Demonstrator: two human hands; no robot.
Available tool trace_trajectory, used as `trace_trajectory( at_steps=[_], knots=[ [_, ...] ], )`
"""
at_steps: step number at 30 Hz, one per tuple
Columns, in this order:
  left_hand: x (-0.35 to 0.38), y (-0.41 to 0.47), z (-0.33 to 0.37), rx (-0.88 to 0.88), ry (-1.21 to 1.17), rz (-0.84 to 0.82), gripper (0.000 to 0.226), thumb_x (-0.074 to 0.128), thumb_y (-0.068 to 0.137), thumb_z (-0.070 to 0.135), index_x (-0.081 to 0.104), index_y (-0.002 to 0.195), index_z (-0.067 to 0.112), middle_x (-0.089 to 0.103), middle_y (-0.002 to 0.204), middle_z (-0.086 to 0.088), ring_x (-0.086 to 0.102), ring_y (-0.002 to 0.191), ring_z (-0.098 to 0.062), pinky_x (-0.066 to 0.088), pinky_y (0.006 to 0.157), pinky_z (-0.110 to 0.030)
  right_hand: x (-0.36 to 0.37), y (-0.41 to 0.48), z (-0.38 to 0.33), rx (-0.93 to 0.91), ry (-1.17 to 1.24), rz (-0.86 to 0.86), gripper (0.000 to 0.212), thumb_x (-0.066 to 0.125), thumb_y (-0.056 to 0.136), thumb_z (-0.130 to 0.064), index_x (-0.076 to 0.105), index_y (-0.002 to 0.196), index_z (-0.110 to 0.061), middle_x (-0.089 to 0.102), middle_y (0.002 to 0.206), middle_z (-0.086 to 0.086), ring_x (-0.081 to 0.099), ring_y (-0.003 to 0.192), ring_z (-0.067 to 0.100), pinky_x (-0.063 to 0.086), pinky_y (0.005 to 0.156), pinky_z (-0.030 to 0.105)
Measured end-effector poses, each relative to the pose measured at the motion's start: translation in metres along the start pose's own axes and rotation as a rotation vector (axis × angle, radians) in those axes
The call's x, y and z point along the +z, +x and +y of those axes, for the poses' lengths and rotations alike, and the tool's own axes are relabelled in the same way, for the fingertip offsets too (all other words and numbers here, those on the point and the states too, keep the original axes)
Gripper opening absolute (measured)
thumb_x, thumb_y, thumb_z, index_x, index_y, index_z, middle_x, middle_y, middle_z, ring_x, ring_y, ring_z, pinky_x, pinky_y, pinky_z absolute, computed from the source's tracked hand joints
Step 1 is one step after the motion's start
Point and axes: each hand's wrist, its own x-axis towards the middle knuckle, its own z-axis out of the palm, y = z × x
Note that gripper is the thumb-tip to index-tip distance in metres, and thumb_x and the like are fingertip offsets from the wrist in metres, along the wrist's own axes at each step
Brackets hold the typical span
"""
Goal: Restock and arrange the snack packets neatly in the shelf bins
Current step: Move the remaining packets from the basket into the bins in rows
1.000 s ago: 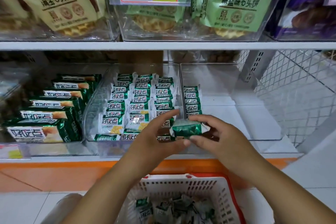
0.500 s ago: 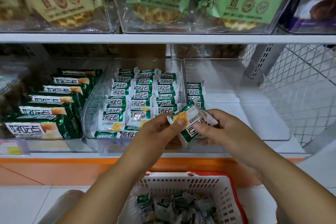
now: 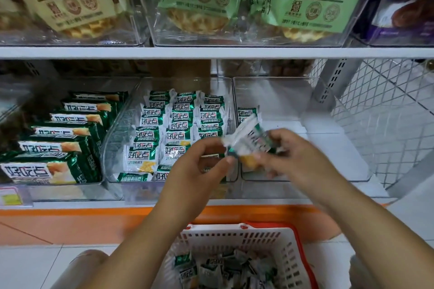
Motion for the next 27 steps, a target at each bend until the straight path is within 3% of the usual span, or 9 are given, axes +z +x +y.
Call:
trace_trajectory(
  at_steps=[2,4,7,9,14,20,22,24,27],
  knots=[
    [-0.002,0.004,-0.007,0.14,0.34,0.06,0.038,0.068,0.089,0.033,0.058,0.125,0.039,0.059,0.12,0.019,0.059,0.105,0.002,0.05,0.084,-0.016,-0.024,0.019,0.006,-0.082,-0.108,0.201,0.028,0.076,0.081,-0.02,0.061,0.096,-0.038,0.068,0.099,-0.007,0.064,0.075,0.017,0.051,0.067,0.025],
    [-0.001,0.009,-0.017,0.197,0.526,0.047,0.048,0.067,0.091,0.033,0.052,0.137,0.035,0.053,0.129,0.015,0.051,0.117,-0.005,0.044,0.096,-0.023,-0.042,0.034,0.015,-0.072,-0.313,0.253,0.034,0.078,0.079,-0.018,0.059,0.089,-0.045,0.065,0.099,0.0,0.059,0.076,0.018,0.042,0.062,0.022],
    [0.006,0.011,-0.027,0.251,0.687,-0.017,0.047,0.069,0.091,0.029,0.057,0.136,0.026,0.057,0.132,0.005,0.052,0.12,-0.019,0.044,0.1,-0.032,-0.039,0.046,0.037,0.021,-0.599,0.034,0.035,0.081,0.076,-0.02,0.063,0.101,-0.038,0.061,0.108,0.006,0.056,0.082,0.018,0.039,0.066,0.024],
    [0.01,0.013,-0.033,0.326,0.808,-0.029,0.038,0.071,0.083,0.028,0.07,0.12,0.019,0.068,0.115,-0.002,0.063,0.104,-0.028,0.053,0.091,-0.042,-0.025,0.05,0.046,0.061,-0.697,-0.114,0.044,0.081,0.076,-0.022,0.063,0.115,-0.031,0.058,0.104,-0.001,0.055,0.082,0.013,0.04,0.063,0.018],
    [0.01,0.016,-0.041,0.35,0.848,-0.045,0.039,0.07,0.078,0.033,0.072,0.115,0.018,0.07,0.109,-0.001,0.066,0.096,-0.028,0.055,0.083,-0.044,-0.013,0.069,0.059,0.172,-0.713,-0.195,0.05,0.084,0.072,-0.022,0.046,0.105,-0.02,0.055,0.086,-0.006,0.051,0.072,0.006,0.038,0.055,0.024],
    [0.007,0.016,-0.04,0.371,0.791,-0.043,0.045,0.081,0.079,0.024,0.069,0.123,0.021,0.066,0.118,0.001,0.059,0.108,-0.025,0.042,0.092,-0.029,-0.007,0.084,0.068,0.216,-0.582,-0.194,0.056,0.085,0.069,-0.021,0.036,0.095,-0.021,0.062,0.085,0.004,0.064,0.069,0.019,0.057,0.071,0.042],
    [0.004,0.015,-0.04,0.333,0.748,-0.068,0.047,0.076,0.085,0.028,0.064,0.13,0.025,0.061,0.127,0.005,0.052,0.118,-0.018,0.029,0.098,-0.015,-0.007,0.087,0.071,0.203,-0.567,-0.197,0.055,0.085,0.07,-0.02,0.035,0.094,-0.022,0.064,0.084,0.004,0.066,0.069,0.019,0.059,0.074,0.045],
    [0.0,0.014,-0.042,0.33,0.712,-0.076,0.047,0.073,0.087,0.029,0.061,0.133,0.027,0.056,0.132,0.007,0.049,0.122,-0.013,0.021,0.096,-0.004,-0.007,0.087,0.069,0.217,-0.56,-0.217,0.055,0.084,0.071,-0.019,0.036,0.098,-0.02,0.064,0.087,0.005,0.066,0.07,0.018,0.059,0.076,0.044],
    [-0.007,0.008,-0.043,0.342,0.669,-0.068,0.044,0.073,0.087,0.026,0.063,0.13,0.026,0.057,0.129,0.009,0.053,0.119,-0.011,0.026,0.096,-0.003,-0.014,0.08,0.058,0.256,-0.607,-0.244,0.062,0.085,0.071,-0.022,0.039,0.112,-0.018,0.059,0.101,0.002,0.059,0.078,0.016,0.052,0.066,0.032]
  ],
)
